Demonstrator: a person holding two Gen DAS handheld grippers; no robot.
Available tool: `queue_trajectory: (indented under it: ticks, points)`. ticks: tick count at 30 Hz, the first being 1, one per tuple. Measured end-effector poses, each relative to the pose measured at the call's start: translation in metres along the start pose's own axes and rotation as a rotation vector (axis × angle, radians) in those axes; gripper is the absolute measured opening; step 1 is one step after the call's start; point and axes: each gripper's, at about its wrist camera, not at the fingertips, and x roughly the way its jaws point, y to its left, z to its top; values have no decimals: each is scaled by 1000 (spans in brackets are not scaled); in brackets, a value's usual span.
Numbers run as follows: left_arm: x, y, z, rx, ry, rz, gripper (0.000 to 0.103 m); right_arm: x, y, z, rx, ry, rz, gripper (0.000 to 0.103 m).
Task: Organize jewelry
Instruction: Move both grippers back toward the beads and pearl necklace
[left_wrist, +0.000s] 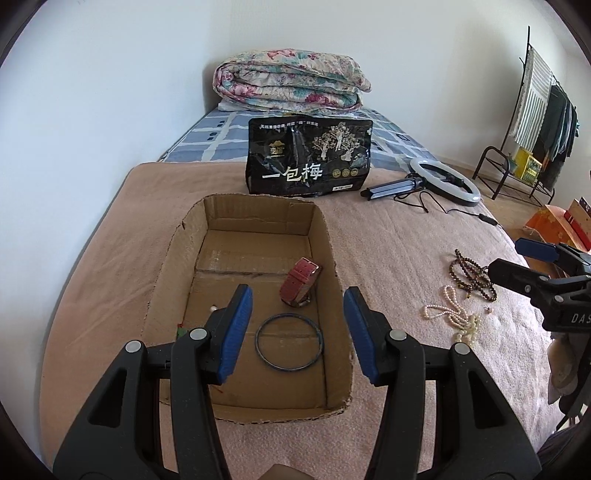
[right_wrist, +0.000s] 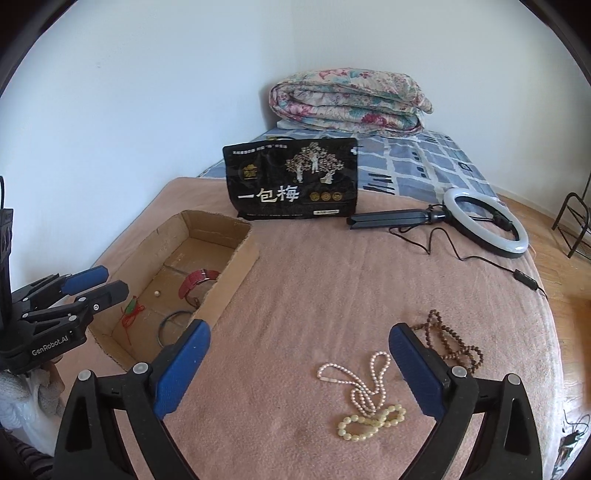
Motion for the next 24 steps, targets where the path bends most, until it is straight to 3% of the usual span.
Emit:
queue_trajectory:
  ticks: [9, 15, 24]
  points:
    - [4, -56, -6, 78, 36, -97, 53, -26, -97, -9, 158, -21, -109, 103]
    - [12, -94, -18, 132, 80, -164, 53, -31, -141, -24, 174, -3, -179, 103]
    - [35, -155, -46, 205, 162, -269, 53, -6, -171, -42, 129, 70, -157, 103]
